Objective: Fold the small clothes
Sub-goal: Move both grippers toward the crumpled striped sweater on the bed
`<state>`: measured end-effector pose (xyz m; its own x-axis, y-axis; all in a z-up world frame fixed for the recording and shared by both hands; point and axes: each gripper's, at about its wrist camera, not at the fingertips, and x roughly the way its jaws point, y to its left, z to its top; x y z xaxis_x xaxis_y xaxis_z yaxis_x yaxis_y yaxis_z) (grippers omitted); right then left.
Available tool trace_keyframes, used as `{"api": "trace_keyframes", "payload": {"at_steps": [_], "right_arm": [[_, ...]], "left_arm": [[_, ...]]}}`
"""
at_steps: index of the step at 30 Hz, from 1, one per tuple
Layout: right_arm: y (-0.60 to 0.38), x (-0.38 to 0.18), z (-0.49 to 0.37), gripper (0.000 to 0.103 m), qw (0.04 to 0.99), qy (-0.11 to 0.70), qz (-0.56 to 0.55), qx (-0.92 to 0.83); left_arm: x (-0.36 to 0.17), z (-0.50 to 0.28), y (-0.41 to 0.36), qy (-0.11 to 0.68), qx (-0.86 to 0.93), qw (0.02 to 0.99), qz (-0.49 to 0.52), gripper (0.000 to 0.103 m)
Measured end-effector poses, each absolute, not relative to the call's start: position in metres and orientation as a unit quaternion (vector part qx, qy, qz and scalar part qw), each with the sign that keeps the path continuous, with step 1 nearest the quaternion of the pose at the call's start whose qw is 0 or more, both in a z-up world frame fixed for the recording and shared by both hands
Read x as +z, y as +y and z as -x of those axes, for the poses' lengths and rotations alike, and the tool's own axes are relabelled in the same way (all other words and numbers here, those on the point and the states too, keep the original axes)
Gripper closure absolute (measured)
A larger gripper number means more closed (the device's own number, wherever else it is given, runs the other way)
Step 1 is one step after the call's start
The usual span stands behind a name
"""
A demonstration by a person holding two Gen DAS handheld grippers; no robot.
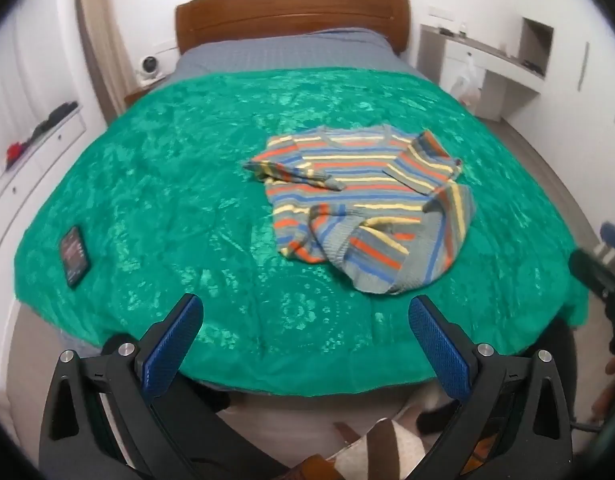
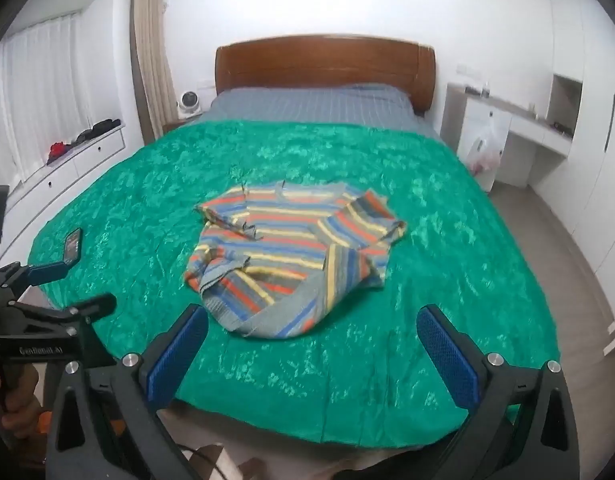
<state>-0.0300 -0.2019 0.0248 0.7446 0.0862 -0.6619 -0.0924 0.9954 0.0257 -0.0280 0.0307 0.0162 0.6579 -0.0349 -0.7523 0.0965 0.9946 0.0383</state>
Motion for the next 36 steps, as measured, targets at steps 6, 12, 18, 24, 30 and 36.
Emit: {"api": "trace_keyframes", "payload": {"at_steps": [6, 12, 18, 24, 30, 36], "right_arm": [[-0.215, 0.032, 0.025, 0.000, 0.930, 0.363, -0.017, 0.051], [-0.201, 0.031, 0.014, 0.000, 0.930, 0.366, 0.004, 0.042], [-0.198, 0.033, 0.005, 0.000, 0.927, 0.374, 0.002, 0.028], [-0.192, 0.027, 0.002, 0.000, 0.924, 0.383, 0.009, 0.018], [-0.181, 0.023, -0.007, 0.000, 0.918, 0.395, 0.015, 0.037], [-0.178, 0.020, -0.009, 0.000, 0.918, 0.394, 0.021, 0.046]], "left_arm": [[0.017, 0.023, 0.033, 0.430, -0.030, 0.902, -0.040, 0.000], [0.018, 0.012, 0.036, 0.430, -0.040, 0.900, -0.052, 0.000], [0.016, 0.000, 0.037, 0.425, -0.058, 0.902, -0.040, 0.000], [0.017, -0.002, 0.043, 0.423, -0.066, 0.903, -0.036, 0.000], [0.014, -0.004, 0.046, 0.426, -0.062, 0.903, -0.017, 0.000], [0.006, -0.008, 0.048, 0.436, -0.057, 0.898, -0.001, 0.000]]}}
